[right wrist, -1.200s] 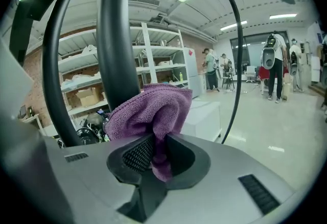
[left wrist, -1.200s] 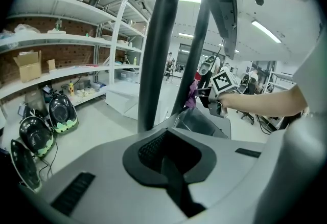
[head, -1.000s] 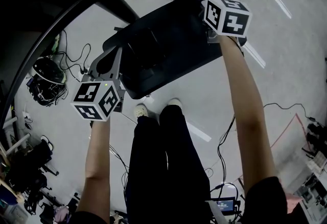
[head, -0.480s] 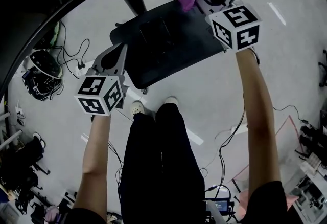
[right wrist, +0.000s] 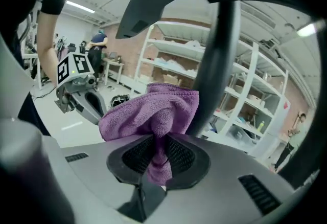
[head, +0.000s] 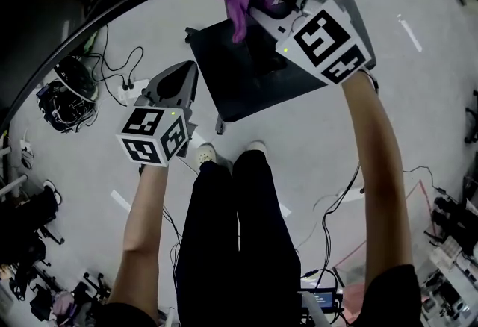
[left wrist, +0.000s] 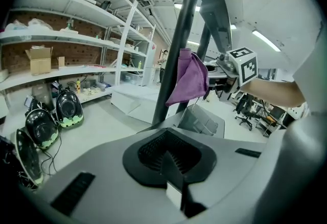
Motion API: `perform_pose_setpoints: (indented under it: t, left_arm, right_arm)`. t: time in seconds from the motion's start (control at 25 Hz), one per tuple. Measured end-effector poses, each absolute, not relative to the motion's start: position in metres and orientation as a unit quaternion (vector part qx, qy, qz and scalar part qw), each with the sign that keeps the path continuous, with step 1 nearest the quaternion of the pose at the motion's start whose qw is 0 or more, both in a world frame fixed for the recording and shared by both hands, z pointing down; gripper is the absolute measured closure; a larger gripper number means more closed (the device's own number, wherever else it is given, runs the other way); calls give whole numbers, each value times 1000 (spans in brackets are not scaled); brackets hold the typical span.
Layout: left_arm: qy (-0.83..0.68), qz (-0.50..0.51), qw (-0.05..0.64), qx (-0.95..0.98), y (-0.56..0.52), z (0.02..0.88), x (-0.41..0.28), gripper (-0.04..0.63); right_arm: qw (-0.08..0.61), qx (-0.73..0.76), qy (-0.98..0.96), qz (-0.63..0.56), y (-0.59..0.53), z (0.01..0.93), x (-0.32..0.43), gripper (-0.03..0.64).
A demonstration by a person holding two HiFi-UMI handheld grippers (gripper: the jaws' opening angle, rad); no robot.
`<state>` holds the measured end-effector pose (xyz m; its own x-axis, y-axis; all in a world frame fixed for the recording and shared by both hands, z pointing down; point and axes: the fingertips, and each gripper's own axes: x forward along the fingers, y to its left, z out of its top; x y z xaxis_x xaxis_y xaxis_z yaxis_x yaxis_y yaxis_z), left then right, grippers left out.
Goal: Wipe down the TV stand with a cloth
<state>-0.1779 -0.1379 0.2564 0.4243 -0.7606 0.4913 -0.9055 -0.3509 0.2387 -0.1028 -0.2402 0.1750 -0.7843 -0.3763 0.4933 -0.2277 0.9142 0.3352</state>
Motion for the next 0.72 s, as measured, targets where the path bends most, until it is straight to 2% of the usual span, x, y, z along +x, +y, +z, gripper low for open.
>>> perform_pose_setpoints:
  t: [0.44,0.72]
  left_arm:
    - [-530,141,263,794,-133,272,-235,588]
    - [-542,152,275,779,-121,286,-276,588]
  right_arm:
    - [478,31,-838,-262,-186,249,-198,535]
    - [580,-39,-741,-337,-172,300,-220,537]
